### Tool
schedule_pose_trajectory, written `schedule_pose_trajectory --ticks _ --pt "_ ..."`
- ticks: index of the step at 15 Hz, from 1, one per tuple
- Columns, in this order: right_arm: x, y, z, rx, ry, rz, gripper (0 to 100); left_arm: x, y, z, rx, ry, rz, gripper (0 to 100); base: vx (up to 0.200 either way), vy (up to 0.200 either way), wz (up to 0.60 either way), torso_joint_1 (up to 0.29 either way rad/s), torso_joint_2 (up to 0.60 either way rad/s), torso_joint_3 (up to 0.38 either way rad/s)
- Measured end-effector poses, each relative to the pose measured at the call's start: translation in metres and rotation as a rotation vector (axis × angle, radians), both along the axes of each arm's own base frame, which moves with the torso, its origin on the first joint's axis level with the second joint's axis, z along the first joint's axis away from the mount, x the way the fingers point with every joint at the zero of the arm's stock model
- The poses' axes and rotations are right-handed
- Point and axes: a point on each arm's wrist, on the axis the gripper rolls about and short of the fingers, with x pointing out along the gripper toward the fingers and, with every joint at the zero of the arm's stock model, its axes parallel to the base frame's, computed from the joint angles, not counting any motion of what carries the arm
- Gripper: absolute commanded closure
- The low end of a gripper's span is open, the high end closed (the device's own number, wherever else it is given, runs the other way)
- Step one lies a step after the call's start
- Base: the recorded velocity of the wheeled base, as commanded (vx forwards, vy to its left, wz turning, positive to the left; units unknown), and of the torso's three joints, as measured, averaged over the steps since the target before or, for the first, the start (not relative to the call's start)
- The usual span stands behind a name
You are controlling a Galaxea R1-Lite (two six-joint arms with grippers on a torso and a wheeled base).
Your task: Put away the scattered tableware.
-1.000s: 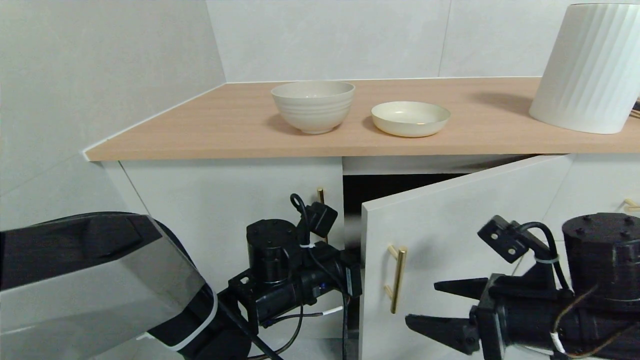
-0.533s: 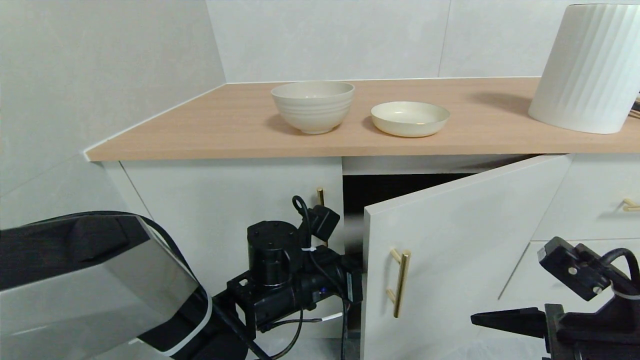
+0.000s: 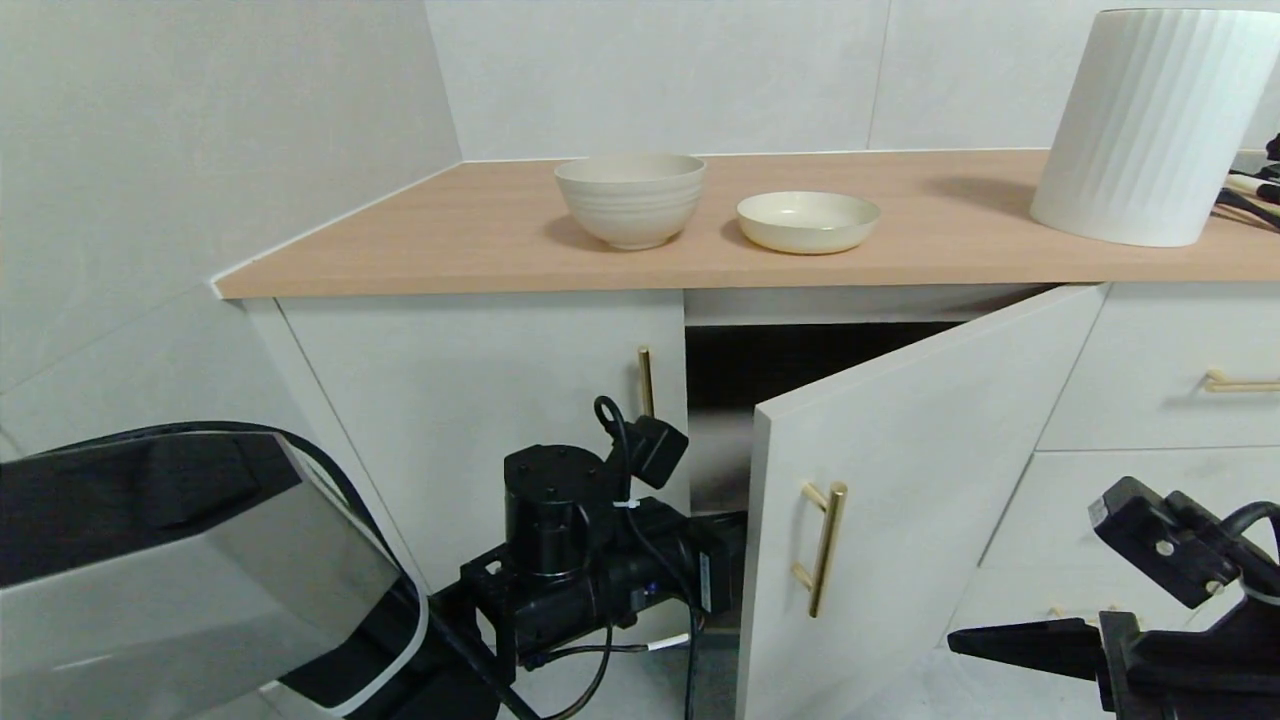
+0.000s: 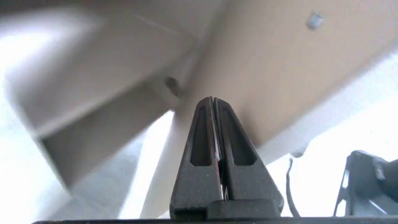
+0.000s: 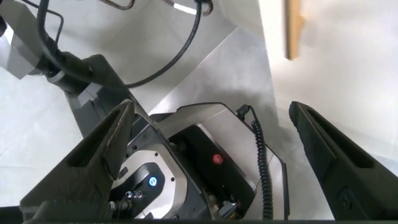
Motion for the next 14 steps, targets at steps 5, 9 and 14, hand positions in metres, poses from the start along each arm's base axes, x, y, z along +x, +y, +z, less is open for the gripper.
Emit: schedule_pose_trajectory --ticks 5,9,14 --pt "-0.001 0.0 0.0 0.0 -0.004 -0.001 0 0.009 -0.009 0.0 0.004 0.004 0.002 100 0.0 0.0 0.0 0.0 0.0 0.0" --pt "-0.001 0.0 0.001 0.001 -0.007 -0.002 0 0.021 -0.023 0.007 0.026 0.027 -0.002 100 0.0 0.0 0.0 0.0 0.0 0.0" --pt "-0.001 0.0 0.001 0.002 -0.009 -0.004 0 0.025 -0.034 0.015 0.03 0.029 -0.011 100 -0.2 0.0 0.0 0.007 0.0 -0.002"
